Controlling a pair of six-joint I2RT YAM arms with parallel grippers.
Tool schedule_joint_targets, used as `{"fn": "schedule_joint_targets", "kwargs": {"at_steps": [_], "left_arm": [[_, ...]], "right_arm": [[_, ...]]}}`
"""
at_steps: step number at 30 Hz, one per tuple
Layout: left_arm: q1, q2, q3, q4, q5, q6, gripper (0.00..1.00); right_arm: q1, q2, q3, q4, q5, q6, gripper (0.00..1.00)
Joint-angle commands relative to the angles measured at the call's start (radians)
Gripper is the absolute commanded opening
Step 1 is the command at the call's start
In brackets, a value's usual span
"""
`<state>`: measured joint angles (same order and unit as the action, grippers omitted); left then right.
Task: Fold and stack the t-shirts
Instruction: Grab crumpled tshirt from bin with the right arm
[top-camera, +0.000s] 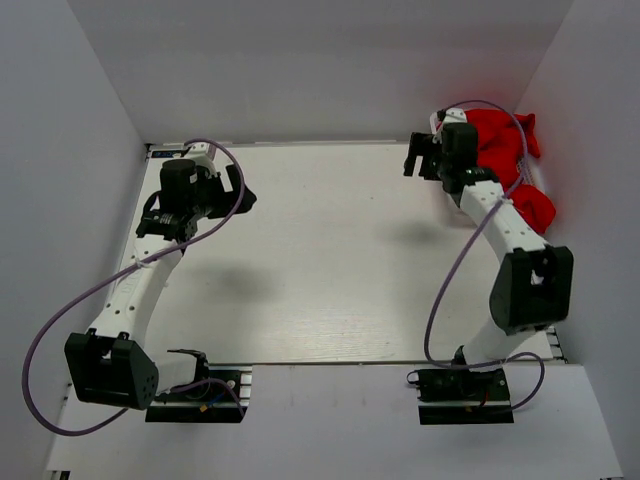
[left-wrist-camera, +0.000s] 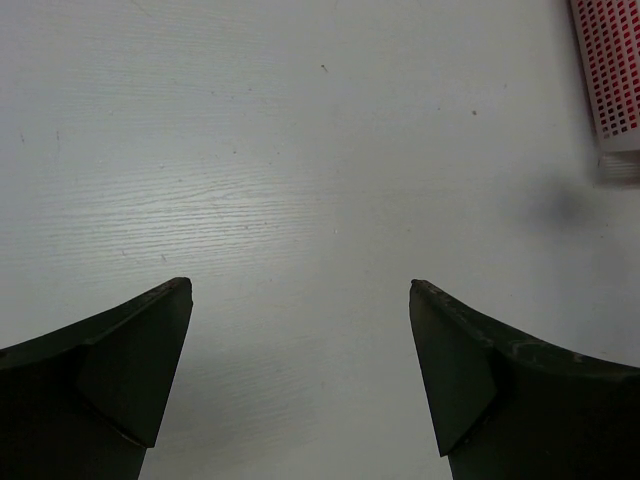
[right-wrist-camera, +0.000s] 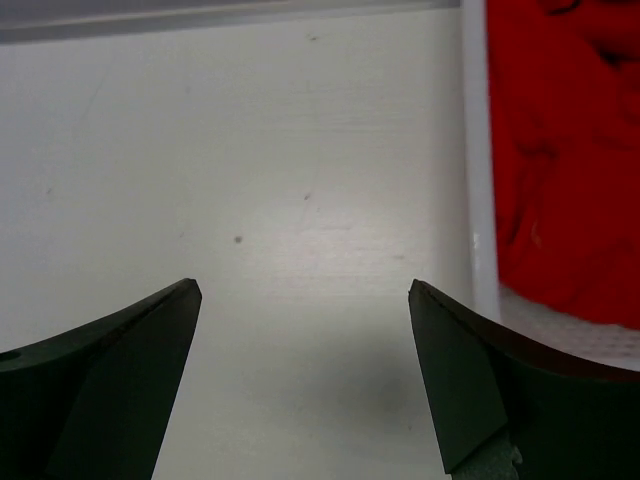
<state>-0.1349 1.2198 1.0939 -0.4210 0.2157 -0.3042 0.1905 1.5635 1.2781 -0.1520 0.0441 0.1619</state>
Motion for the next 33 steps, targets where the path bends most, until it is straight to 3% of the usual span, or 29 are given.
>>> {"fn": "schedule_joint_targets", "kwargs": {"at_steps": [1,9,14,23,30,33], "left_arm": [[-0.002,0.018,0.064,-0.024,0.024,0.022,1.00],[-0.002,0.208,0.168,-0.024,0.001,0.043,1.00],[-0.002,0.316,0.207,0.018,0.023,0.053,1.00],[-0.002,0.517,0.342,-0.005,0.046,0.042,1.00],[-0.002,0.615,0.397,-0.033,0.065,0.031,1.00],[-0.002,0.624,0.406,-0.044,0.065,0.031,0.96]], "right_arm": [[-0.043,0.139,0.262,-0.153,0.155,0.030,0.90],[-0.177,0.469,0.705,-0.228,0.252,0.030,0.90],[-0.249,0.662,0.961,-0.174,0.289,-0.035,0.90],[-0.327,0.825,0.964,0.138,0.151,-0.120,0.90],[-0.342,0.897,0.971,0.236,0.151,-0.111,0.74],[-0.356,0.912,0.965,0.259,0.146,-0.079,0.51]]}}
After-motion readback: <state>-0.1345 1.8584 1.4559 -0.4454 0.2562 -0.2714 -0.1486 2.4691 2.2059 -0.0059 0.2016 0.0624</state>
